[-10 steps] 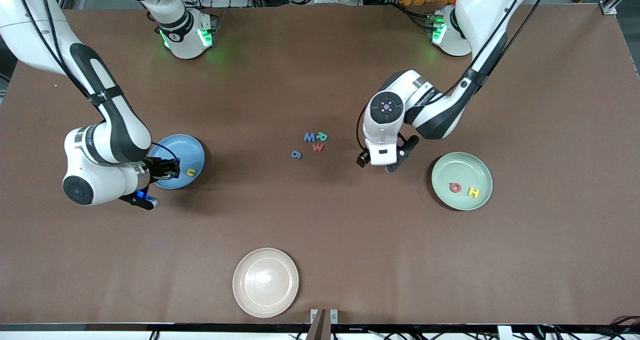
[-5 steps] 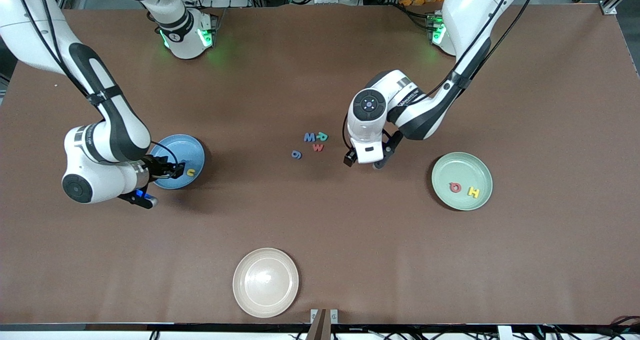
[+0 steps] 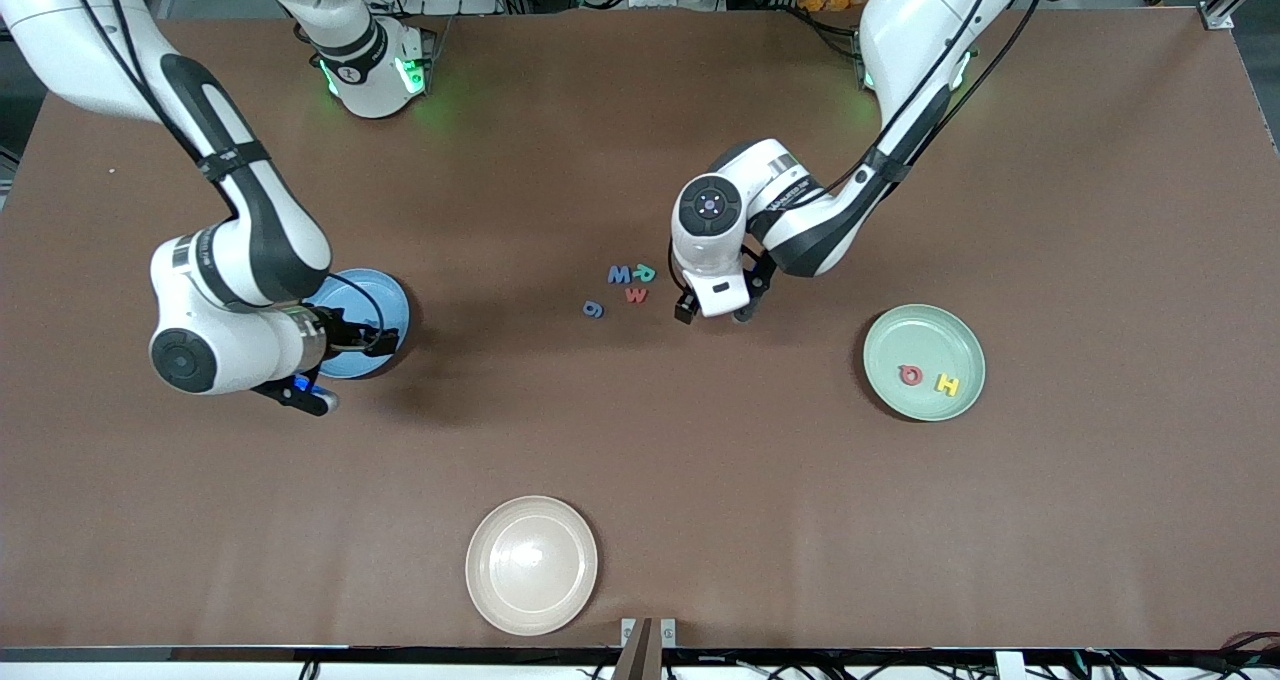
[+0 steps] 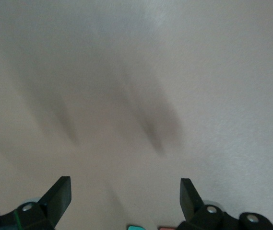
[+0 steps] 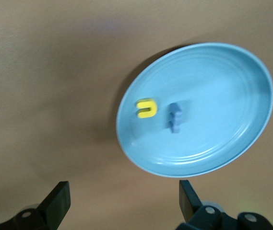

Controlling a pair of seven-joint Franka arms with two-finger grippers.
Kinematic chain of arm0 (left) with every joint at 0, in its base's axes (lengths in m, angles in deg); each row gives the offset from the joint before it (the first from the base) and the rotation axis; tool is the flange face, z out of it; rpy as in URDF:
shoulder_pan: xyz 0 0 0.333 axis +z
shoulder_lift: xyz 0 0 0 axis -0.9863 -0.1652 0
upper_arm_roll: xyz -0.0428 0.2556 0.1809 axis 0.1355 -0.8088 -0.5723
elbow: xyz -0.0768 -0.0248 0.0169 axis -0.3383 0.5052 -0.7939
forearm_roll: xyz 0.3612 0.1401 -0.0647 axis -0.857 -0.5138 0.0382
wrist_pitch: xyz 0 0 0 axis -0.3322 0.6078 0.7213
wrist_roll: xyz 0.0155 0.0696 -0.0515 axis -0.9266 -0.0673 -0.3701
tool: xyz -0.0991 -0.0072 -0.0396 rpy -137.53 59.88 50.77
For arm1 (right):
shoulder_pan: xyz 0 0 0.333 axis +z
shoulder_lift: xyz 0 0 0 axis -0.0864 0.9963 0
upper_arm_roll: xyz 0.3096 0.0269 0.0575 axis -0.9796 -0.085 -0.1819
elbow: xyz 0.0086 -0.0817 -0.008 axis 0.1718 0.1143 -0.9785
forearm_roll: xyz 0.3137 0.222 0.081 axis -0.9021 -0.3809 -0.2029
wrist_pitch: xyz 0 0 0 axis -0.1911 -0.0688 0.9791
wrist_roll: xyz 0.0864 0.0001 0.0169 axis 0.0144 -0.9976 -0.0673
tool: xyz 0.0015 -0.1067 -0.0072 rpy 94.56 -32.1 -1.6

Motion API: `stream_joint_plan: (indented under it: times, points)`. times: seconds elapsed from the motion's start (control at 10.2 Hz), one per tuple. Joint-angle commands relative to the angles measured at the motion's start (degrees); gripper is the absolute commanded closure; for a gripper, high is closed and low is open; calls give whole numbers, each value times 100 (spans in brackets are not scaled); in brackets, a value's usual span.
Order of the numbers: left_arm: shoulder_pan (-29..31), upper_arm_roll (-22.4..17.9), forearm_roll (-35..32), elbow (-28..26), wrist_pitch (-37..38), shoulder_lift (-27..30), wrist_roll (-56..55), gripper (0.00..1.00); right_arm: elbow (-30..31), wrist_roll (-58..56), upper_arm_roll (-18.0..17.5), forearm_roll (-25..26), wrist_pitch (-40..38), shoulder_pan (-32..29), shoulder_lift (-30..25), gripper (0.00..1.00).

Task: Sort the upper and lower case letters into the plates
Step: 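Drop the blue letter on the blue plate while the left gripper reaches the R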

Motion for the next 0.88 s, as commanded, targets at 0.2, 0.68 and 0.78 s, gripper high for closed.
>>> stream_joint_plan:
  times: [0.2,0.68,0.78]
  points:
    - [-318,-60,-14,30,-303,-176,-546,0,0,1028,2,-33,524,625,-28,0]
    - [-547,-87,-23,30,-646,-474,-704,0,-9,1916,28,-25,1147,1178,183,0]
    - [-547,-87,-23,21,-673,-492,-713,0,-9,1997,28,-33,1245,1172,209,0]
